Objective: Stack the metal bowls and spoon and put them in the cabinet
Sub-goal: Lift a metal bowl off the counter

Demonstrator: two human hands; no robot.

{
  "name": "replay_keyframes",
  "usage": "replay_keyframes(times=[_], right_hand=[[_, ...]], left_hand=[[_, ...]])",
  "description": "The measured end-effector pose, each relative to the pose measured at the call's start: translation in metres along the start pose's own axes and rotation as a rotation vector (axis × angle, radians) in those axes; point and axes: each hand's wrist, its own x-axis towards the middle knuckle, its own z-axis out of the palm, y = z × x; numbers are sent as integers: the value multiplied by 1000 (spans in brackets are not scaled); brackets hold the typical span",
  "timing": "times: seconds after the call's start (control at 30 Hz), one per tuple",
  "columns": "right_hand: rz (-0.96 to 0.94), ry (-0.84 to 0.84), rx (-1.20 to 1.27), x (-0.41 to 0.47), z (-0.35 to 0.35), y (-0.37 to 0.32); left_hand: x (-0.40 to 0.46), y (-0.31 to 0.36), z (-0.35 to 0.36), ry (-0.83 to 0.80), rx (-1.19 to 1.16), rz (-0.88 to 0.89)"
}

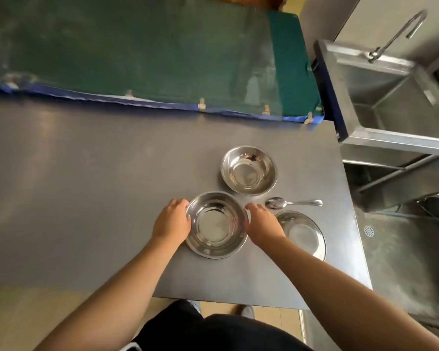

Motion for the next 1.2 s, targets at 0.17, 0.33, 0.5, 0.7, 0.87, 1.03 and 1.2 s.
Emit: replay_keyframes(times=[0.17, 0.33, 0.5, 0.7, 0.87, 1.03, 1.2], right_hand=[[170, -16, 164, 0, 14, -6], [212, -18, 280, 2, 17, -17], [112, -9, 345, 17, 7, -40], [-41, 46, 397, 47, -27, -58], [-71, 84, 416, 74, -61, -42], [-25, 134, 426, 99, -87, -8], [53, 147, 458, 121, -100, 33]], left_hand=[[5, -13, 7, -67, -133, -91], [7, -30, 4, -73, -260, -176], [9, -50, -14, 7, -360, -268], [24, -40, -41, 124, -423, -295], [47, -3, -50, 137, -462, -259], [80, 42, -45, 102, -470, -191], [113, 86, -30, 68, -443, -137]])
